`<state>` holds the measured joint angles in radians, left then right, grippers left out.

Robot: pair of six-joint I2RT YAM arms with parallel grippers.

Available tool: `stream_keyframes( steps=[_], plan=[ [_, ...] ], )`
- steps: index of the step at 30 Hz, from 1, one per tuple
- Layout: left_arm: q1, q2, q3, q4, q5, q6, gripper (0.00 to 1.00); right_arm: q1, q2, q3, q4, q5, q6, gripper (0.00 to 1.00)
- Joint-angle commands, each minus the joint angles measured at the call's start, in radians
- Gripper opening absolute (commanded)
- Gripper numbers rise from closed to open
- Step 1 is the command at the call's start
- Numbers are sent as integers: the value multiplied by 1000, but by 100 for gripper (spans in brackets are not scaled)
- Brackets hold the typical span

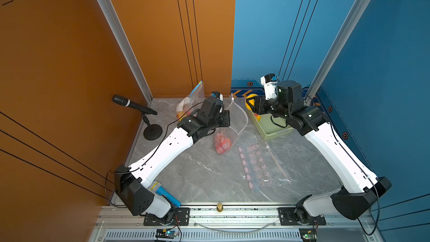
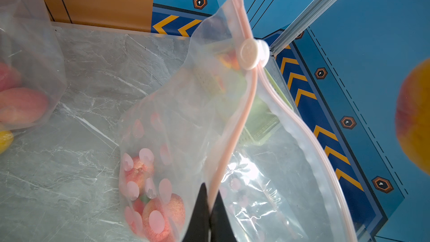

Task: Place the peach in a zip-top bag and seal the zipper
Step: Place the peach in the zipper food storage bag.

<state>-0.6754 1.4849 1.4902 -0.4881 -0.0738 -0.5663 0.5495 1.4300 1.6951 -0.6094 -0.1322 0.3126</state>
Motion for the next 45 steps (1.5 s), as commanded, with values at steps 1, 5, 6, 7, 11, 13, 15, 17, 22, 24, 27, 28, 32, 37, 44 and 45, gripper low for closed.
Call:
stream_keyframes(
  steps=[1, 5, 6, 7, 11, 13, 15, 17, 22, 24, 27, 28, 32, 37, 44, 45],
  plan=[
    [-6, -21, -11, 9, 14, -3, 0, 58, 3, -16, -5, 20, -33, 31],
    [-8, -30, -14, 8, 11, -3, 0, 100, 47, -7, -14, 35, -41, 31],
    [-7, -33, -16, 8, 10, -3, 0, 109, 65, 2, -23, 36, -43, 31],
    [-8, -35, -18, 8, 9, -5, 0, 114, 80, 10, -30, 42, -45, 31],
    [-8, -44, -24, 9, 6, -4, 0, 130, 136, 40, -52, 83, -57, 33],
    [-9, -49, -25, 8, 5, -5, 0, 130, 158, 51, -56, 103, -59, 35],
    [-9, -52, -27, 8, 6, -5, 0, 131, 177, 63, -59, 112, -64, 39],
    [-8, -55, -27, 8, 6, -4, 0, 132, 192, 78, -62, 122, -67, 43],
    [-3, -61, -32, 8, 5, -3, 0, 132, 214, 95, -69, 135, -72, 62],
    [-1, -64, -35, 8, 5, -3, 0, 133, 215, 96, -69, 132, -72, 67],
    [2, -67, -38, 8, 6, -4, 0, 135, 211, 95, -69, 128, -74, 72],
    [4, -67, -38, 8, 7, -3, 0, 135, 209, 96, -68, 128, -73, 74],
    [7, -70, -39, 11, 7, -5, 0, 138, 192, 130, -72, 118, -73, 76],
    [12, -69, -41, 14, 7, -9, 0, 145, 151, 130, -92, 130, -65, 73],
    [13, -78, -55, 32, -3, -20, 0, 208, 12, 4, -118, 278, 16, 66],
    [14, -79, -57, 34, -3, -21, 0, 209, -9, -22, -114, 290, 41, 64]
  ],
)
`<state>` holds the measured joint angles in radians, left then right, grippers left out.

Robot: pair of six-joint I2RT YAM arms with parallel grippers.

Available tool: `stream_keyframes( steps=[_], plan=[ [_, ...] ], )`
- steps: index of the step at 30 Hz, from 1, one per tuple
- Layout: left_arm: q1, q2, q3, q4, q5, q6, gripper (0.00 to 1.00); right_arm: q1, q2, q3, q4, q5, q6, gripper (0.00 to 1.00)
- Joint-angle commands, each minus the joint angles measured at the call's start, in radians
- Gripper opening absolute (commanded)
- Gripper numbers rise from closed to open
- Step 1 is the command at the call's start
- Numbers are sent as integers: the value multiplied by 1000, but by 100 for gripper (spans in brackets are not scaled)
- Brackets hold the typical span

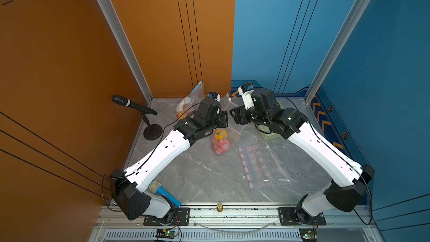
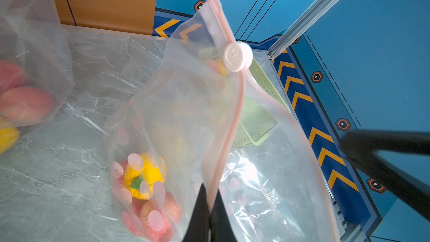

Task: Place the peach in a zip-top bag and seal the zipper
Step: Place the peach in the zipper food storage bag, then adjust the zipper food storage bag at the center of the board.

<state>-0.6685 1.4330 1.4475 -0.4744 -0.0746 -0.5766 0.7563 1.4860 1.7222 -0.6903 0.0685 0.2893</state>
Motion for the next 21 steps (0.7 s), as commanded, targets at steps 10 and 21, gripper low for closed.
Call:
stream_keyframes(
  steps=[10, 21],
  plan=[
    [7, -42, -32, 33, -3, -20, 0, 2, -173, -236, 30, 90, 230, 58],
    [7, -38, -36, 44, 1, -27, 0, -7, -43, -198, 75, -3, 270, 52]
  ],
)
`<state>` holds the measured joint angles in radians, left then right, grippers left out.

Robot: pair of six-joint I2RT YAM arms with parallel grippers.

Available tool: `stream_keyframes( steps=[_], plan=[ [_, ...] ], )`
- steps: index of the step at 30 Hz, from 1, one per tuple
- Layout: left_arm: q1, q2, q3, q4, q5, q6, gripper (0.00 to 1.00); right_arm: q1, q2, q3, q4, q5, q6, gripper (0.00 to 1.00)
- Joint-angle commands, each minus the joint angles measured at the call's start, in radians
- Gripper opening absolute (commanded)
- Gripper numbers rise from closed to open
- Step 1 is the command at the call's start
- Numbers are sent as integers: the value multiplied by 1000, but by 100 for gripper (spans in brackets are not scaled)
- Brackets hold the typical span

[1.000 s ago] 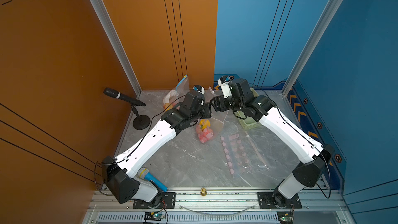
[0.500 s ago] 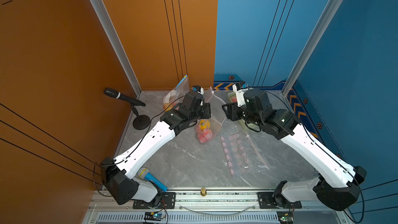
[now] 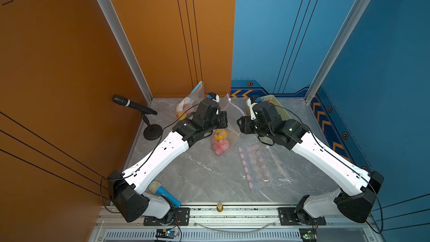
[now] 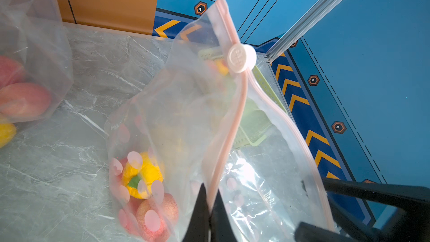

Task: Place the peach in a zip-top bag and seal the zipper
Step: Adjust the zipper food storage bag at the center of the board.

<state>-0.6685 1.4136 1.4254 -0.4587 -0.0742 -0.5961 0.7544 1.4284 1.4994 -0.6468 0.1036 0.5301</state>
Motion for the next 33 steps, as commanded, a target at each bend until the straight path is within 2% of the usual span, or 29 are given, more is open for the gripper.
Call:
stream_keyframes(
  steps=[1, 8, 13, 16, 25, 33],
  plan=[
    [7, -18, -14, 30, 1, -7, 0, -3, 23, 25, 35, -44, 31, 49],
    [7, -18, -16, 42, 1, -12, 0, 8, 52, 40, 38, -67, 28, 28],
    [10, -31, -29, 59, 4, -19, 0, 11, 86, 87, 4, -67, -4, 10],
    [16, -51, -37, 66, 0, -20, 5, 13, 109, 130, -26, -67, -33, 1],
    [78, -170, -95, 121, 21, 21, 31, 27, 191, 334, -184, -93, -191, 0],
    [201, -401, -245, 219, 35, 103, 59, 24, 271, 554, -372, -137, -409, 0]
  ],
)
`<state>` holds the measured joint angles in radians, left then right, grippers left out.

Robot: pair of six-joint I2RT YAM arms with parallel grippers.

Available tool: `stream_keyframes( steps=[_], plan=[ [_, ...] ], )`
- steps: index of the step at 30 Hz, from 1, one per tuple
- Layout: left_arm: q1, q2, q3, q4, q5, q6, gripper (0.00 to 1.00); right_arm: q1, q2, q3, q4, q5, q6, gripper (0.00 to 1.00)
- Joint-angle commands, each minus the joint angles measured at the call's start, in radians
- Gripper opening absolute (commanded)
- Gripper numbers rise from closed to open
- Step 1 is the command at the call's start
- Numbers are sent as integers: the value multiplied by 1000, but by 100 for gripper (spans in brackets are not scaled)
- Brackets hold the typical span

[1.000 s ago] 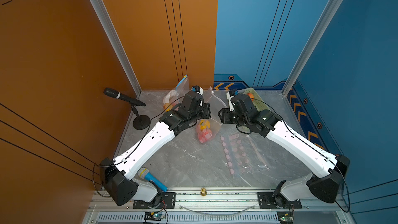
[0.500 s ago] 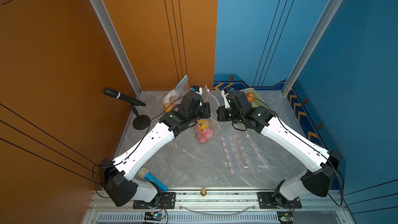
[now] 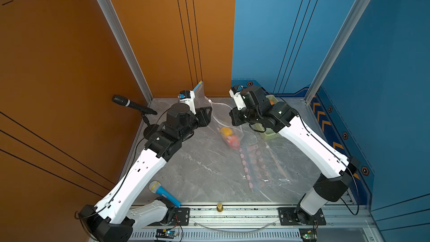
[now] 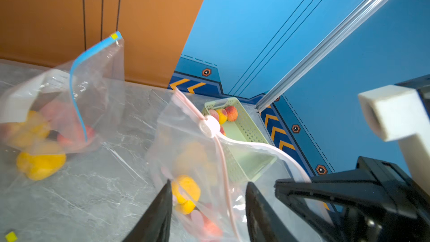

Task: Place the peach in a zip-top bag and seal the zipper
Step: Adjust the zipper food storage bag at the center of the board.

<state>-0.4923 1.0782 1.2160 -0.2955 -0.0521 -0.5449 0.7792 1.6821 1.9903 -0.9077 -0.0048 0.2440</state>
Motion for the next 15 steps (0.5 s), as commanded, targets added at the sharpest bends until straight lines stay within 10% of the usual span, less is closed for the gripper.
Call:
stream_keyframes(
  steps=[1, 15],
  plan=[
    [39, -99, -61, 65, 3, 74, 62, -3, 25, 84, -130, -40, -146, 0],
    [279, -338, -461, 532, 323, 376, 79, -122, 6, 100, -202, -328, -422, 0]
  ],
)
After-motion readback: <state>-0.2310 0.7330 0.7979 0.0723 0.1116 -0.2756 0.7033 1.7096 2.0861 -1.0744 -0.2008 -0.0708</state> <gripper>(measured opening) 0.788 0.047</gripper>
